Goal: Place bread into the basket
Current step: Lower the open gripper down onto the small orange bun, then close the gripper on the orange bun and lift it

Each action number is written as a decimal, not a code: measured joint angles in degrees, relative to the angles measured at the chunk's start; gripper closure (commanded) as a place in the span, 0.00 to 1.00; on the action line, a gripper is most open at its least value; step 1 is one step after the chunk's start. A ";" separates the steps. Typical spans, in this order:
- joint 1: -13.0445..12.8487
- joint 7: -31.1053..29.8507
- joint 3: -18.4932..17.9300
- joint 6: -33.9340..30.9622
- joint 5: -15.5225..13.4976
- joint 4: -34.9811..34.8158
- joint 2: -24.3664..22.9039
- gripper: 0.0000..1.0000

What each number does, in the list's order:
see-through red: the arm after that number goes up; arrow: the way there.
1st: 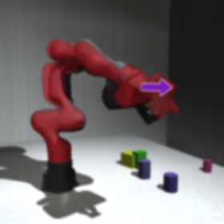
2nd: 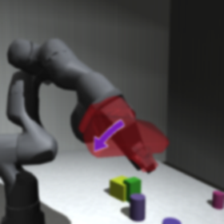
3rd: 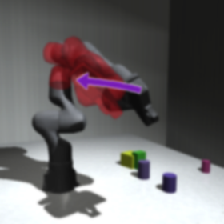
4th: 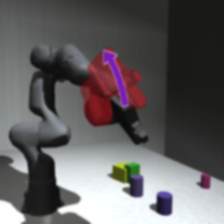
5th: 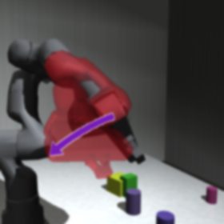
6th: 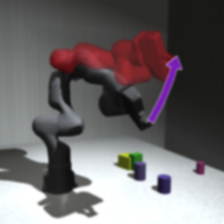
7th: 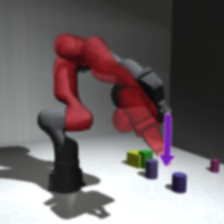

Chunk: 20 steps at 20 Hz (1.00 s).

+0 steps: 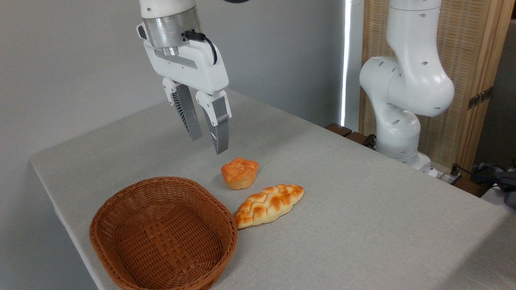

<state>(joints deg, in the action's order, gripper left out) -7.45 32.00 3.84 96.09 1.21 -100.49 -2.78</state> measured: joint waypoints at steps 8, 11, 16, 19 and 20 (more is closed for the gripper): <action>-1.26 0.00 3.95 12.82 -1.87 -21.34 -9.20 0.00; -1.44 0.00 5.41 15.04 -1.89 -24.60 -9.40 0.00; -1.45 0.00 5.83 19.13 -1.89 -28.15 -9.39 0.00; -1.45 0.00 6.14 19.98 -1.89 -29.30 -9.39 0.00; -1.45 0.00 6.21 20.27 -1.89 -29.72 -9.38 0.00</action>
<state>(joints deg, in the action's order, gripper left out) -8.90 32.00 10.05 116.36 -0.68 -130.21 -12.16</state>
